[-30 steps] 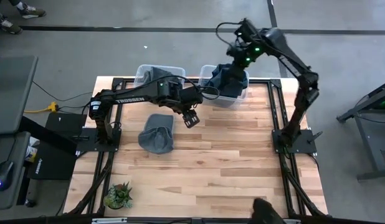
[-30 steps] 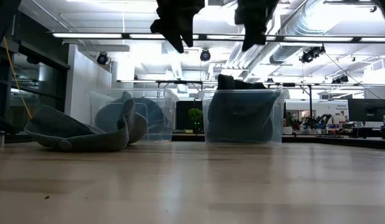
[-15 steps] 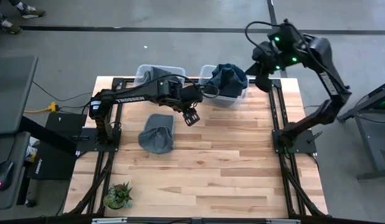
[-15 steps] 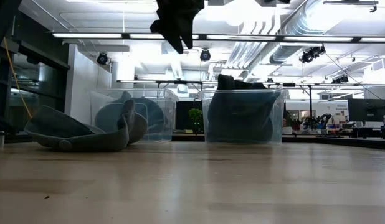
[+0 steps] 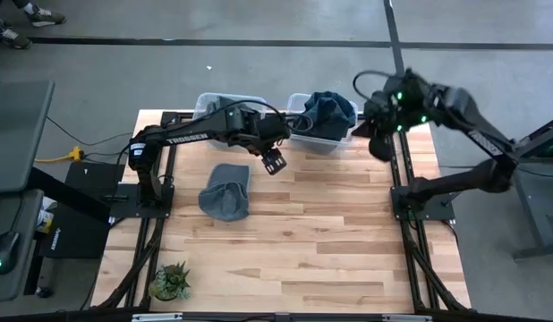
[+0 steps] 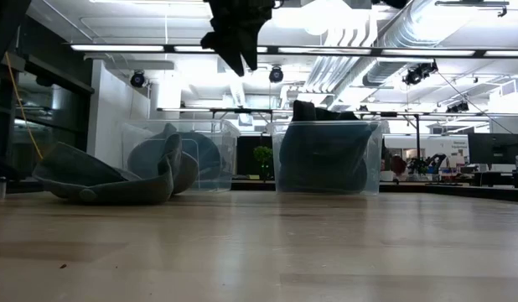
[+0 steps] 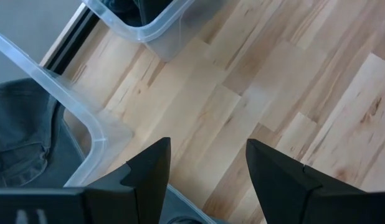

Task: Pick & Place hat
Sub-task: Put the gray cap into the left transparent bin

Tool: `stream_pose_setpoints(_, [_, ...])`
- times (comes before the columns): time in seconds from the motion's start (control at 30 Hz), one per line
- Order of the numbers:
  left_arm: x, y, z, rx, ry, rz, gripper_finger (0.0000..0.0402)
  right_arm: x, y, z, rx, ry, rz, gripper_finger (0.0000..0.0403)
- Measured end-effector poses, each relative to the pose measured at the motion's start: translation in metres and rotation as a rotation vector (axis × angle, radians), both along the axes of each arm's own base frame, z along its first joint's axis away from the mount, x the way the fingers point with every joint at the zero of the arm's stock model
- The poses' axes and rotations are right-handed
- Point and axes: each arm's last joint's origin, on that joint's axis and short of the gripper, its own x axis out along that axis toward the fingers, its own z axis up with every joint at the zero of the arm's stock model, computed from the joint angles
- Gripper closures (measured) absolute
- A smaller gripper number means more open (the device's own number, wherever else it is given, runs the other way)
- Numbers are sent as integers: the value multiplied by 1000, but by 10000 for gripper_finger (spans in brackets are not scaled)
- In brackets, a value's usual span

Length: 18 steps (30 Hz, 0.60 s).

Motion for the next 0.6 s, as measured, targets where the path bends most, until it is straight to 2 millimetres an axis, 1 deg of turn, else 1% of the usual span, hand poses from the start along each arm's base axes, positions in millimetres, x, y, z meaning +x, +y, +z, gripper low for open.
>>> stream_pose_setpoints(0.17, [0,-1,0,-16,0,0,198,0,14,-38,14,-63,-25,403])
stream_pose_setpoints(0.3, [-1,-4,-1,-33,13,8,198,-1,25,-63,36,-83,-32,403])
stream_pose_setpoints(0.47, [-9,-5,5,-37,11,7,198,-3,36,-87,74,-103,-17,403])
stream_pose_setpoints(0.6, [-16,-6,17,-25,-30,-6,198,-3,42,-100,90,-116,-25,403])
